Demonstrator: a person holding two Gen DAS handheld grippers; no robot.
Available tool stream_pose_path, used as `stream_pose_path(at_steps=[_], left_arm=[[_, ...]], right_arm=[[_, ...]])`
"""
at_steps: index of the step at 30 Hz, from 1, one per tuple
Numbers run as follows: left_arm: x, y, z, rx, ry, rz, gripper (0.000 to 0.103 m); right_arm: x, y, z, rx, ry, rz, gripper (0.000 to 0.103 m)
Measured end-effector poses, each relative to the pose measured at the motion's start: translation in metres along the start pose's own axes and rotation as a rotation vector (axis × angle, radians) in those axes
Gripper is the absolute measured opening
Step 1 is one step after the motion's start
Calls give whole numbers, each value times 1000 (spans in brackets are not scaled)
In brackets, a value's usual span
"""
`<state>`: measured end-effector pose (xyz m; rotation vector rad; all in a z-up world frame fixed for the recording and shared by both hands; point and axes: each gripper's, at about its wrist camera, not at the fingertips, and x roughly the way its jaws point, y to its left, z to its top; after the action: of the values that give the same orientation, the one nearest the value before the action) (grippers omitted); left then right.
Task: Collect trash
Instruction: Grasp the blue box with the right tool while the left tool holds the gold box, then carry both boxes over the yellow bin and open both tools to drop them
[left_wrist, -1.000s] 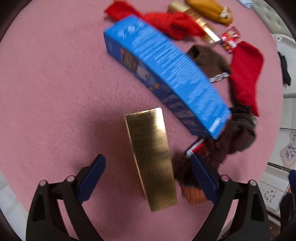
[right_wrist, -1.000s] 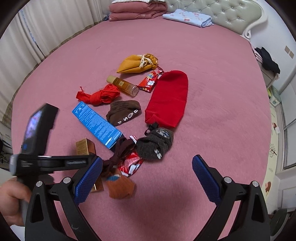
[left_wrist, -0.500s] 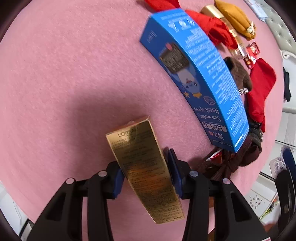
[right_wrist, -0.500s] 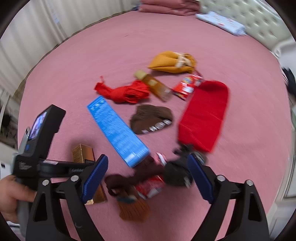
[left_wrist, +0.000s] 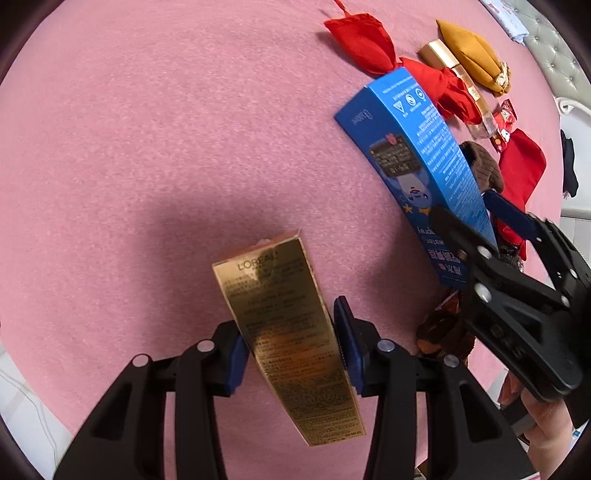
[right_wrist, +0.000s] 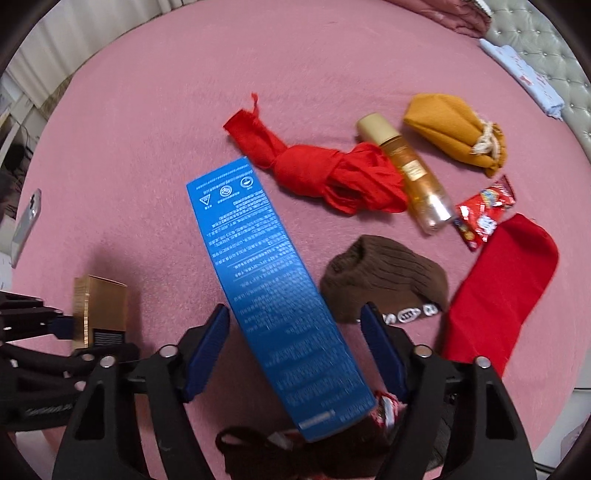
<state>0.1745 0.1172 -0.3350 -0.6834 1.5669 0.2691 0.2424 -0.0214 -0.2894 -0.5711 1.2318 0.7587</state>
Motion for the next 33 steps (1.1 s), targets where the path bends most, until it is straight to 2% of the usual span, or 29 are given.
stream_pose_path(at_steps=[2,5,10,13,15,21,26,33], left_arm=[[-4,5,-2,3,-4,0,43],[-12,2,-11,20,-16,2,43],[-33,-22,-20,82,-38,35,43],[-43,-43,-33,138,-49,29,43],[-56,-59,-52,190,-56,22,43],[-63,-114,-101,336,-40,-13,43],[-54,-153,-159,454,7,-26,43],[-30,-225,-249,652,71,-41,43]], right_arm=[[1,2,1,4,-2,2,55],[-9,1,0,60,-16,53,48],[-53,-13,-15,193,-100,83,47],[-88,-24,-37,293,-152,121,46],[-120,-36,-64,366,-198,150,46],[-178,-57,-150,594,-261,180,46],[-212,-74,-241,744,-278,97,46],[-230,-90,-368,968,-279,39,46]])
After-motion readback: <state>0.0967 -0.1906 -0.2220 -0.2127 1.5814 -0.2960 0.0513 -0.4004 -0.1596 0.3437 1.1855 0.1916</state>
